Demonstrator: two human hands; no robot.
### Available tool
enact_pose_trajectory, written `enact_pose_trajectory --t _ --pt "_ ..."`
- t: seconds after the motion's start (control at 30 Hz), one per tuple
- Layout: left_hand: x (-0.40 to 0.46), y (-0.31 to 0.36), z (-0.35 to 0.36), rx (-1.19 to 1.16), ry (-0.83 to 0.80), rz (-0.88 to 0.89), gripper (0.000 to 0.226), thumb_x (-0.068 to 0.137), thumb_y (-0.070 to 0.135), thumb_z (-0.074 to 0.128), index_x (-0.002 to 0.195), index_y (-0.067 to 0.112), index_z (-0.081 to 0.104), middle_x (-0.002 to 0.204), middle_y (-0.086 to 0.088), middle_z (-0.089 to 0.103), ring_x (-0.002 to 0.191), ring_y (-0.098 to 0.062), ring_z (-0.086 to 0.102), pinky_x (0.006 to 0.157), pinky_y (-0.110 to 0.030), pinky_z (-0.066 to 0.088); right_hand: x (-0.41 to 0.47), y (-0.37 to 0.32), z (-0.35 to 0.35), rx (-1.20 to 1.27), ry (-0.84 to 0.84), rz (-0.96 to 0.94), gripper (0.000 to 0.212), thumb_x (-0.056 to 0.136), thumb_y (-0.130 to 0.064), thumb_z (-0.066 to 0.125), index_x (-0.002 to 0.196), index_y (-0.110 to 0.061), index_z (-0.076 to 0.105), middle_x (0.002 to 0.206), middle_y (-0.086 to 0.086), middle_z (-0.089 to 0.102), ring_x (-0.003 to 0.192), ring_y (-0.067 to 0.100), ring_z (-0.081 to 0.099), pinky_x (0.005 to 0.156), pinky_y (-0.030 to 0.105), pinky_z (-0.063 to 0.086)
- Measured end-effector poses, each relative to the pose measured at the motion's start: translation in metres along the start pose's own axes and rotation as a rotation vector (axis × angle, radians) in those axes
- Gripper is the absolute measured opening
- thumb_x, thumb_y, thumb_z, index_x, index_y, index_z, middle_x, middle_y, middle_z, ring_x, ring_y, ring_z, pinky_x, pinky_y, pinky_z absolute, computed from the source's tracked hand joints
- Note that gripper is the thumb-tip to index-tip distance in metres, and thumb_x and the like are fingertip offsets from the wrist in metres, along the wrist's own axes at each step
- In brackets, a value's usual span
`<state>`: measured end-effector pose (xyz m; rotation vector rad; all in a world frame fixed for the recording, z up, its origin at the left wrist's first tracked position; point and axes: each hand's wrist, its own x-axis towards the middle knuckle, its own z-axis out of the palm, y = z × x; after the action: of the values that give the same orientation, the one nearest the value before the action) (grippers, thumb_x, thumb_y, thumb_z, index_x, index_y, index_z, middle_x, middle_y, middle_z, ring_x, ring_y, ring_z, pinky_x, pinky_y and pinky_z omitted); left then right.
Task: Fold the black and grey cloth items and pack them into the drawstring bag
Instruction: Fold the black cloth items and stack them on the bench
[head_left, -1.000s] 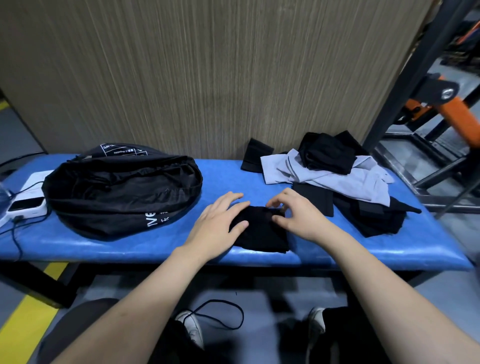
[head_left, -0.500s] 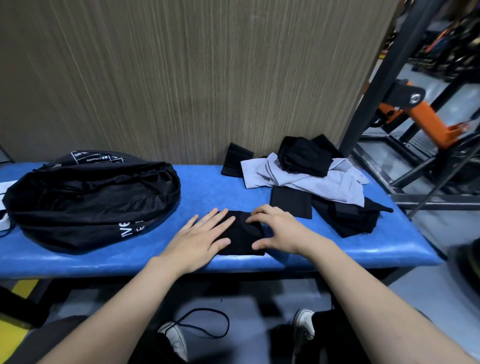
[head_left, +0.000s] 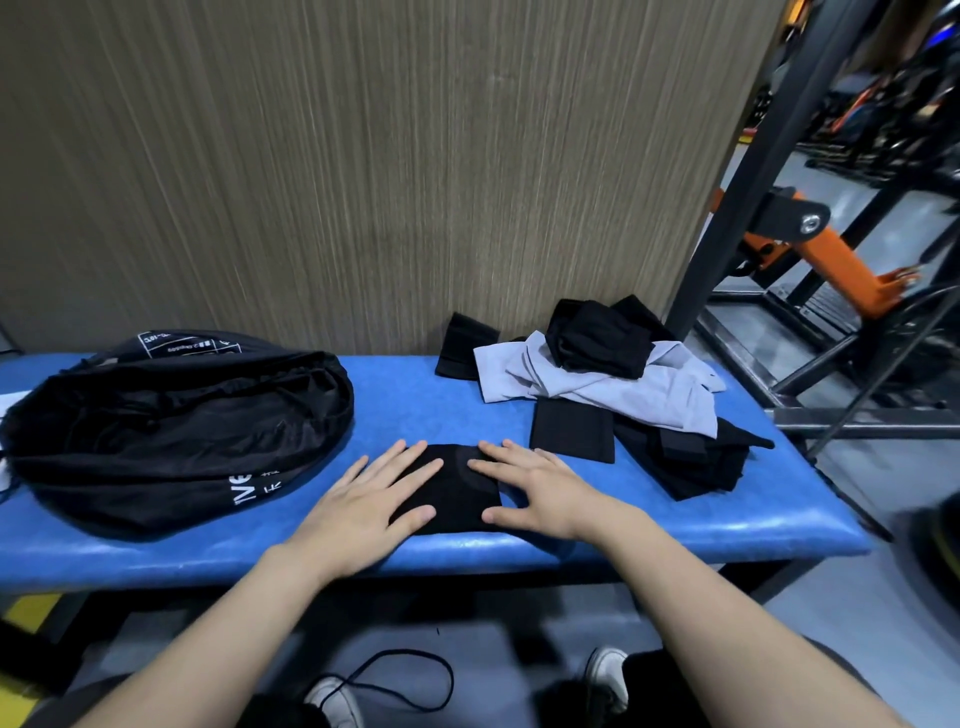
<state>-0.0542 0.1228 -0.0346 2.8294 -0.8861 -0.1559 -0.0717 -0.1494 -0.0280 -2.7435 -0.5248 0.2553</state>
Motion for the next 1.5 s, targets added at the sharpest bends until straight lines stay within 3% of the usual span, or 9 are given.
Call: enact_pose_trajectory --t 0.07,0.13,0.23,0.37,0.57,0.97,1.2,1.37,1.5 --pt "0.001 0.003 -0.001 -0.011 0.020 -0.018 0.078 0.082 0.082 0.006 0.153 0.050 0.011 0.161 0.027 -0.006 0.148 0.003 -0.013 0.124 -0.034 0.000 -0.002 -0.001 0.001 0.041 0.046 -0.012 0.067 0.092 -0.054 0.060 0.152 -0.042 0.032 0.164 -0.017 0.016 0.152 0.008 0.010 0.124 0.033 0.005" --pt "0.003 0.006 -0.001 -0.008 0.054 -0.037 0.078 0.080 0.078 0.010 0.151 0.048 0.021 0.162 0.025 0.004 0.150 0.001 -0.004 0.124 -0.034 0.000 -0.004 0.002 -0.001 0.107 0.127 -0.024 0.060 0.089 -0.049 0.065 0.145 -0.036 0.046 0.157 -0.012 0.037 0.144 0.011 0.033 0.121 0.036 0.022" --pt "0.008 0.011 -0.004 0.016 0.112 -0.046 0.080 0.078 0.073 0.010 0.149 0.045 0.031 0.161 0.021 0.016 0.150 -0.002 0.005 0.123 -0.032 -0.003 -0.007 0.010 -0.009 0.085 0.275 0.020 0.045 0.087 -0.050 0.061 0.127 -0.030 0.062 0.128 -0.008 0.057 0.120 0.016 0.055 0.104 0.039 0.042" --pt "0.014 0.028 -0.009 -0.030 0.158 0.013 0.077 0.082 0.073 0.009 0.152 0.044 0.023 0.162 0.024 0.008 0.149 0.003 -0.005 0.122 -0.027 -0.006 -0.013 0.031 -0.018 -0.108 0.424 0.160 0.043 0.088 -0.046 0.062 0.126 -0.028 0.061 0.125 -0.006 0.054 0.115 0.022 0.051 0.097 0.037 0.038" --pt "0.024 0.045 0.001 -0.028 0.098 0.088 0.076 0.084 0.073 0.013 0.154 0.044 0.017 0.163 0.024 -0.001 0.148 0.003 -0.010 0.121 -0.026 -0.010 -0.016 0.048 -0.022 -0.148 0.496 0.274 0.049 0.088 -0.043 0.064 0.133 -0.025 0.057 0.134 -0.001 0.049 0.126 0.023 0.043 0.105 0.037 0.031" --pt "0.108 0.095 -0.022 -0.077 0.430 0.103 0.063 0.088 0.063 0.034 0.143 0.036 0.045 0.145 0.012 0.044 0.134 -0.010 0.037 0.113 -0.025 0.017 -0.006 0.094 -0.080 -0.295 0.787 0.333 0.034 0.085 -0.029 0.069 0.117 -0.018 0.065 0.114 0.005 0.056 0.100 0.030 0.056 0.083 0.042 0.043" --pt "0.151 0.122 -0.016 -0.187 0.572 0.043 0.049 0.088 0.053 0.048 0.130 0.030 0.057 0.133 0.005 0.052 0.124 -0.016 0.047 0.108 -0.031 0.030 0.011 0.123 -0.108 -0.292 0.696 0.458 0.037 0.089 -0.034 0.066 0.121 -0.016 0.061 0.121 0.008 0.054 0.100 0.034 0.059 0.088 0.046 0.047" --pt "0.162 0.123 -0.007 -0.217 0.463 0.066 0.045 0.090 0.051 0.048 0.132 0.033 0.054 0.133 0.008 0.046 0.124 -0.014 0.044 0.106 -0.031 0.030 0.021 0.130 -0.113 -0.336 0.610 0.440 0.030 0.089 -0.038 0.065 0.113 -0.020 0.067 0.113 0.004 0.058 0.096 0.030 0.061 0.084 0.043 0.048" --pt "0.161 0.120 -0.002 -0.210 0.390 0.076 0.048 0.092 0.053 0.047 0.136 0.034 0.049 0.131 0.012 0.044 0.122 -0.013 0.043 0.104 -0.030 0.030 0.019 0.125 -0.111 -0.382 0.742 0.393 0.017 0.087 -0.021 0.062 0.097 -0.015 0.074 0.094 0.006 0.062 0.075 0.034 0.062 0.062 0.038 0.049"
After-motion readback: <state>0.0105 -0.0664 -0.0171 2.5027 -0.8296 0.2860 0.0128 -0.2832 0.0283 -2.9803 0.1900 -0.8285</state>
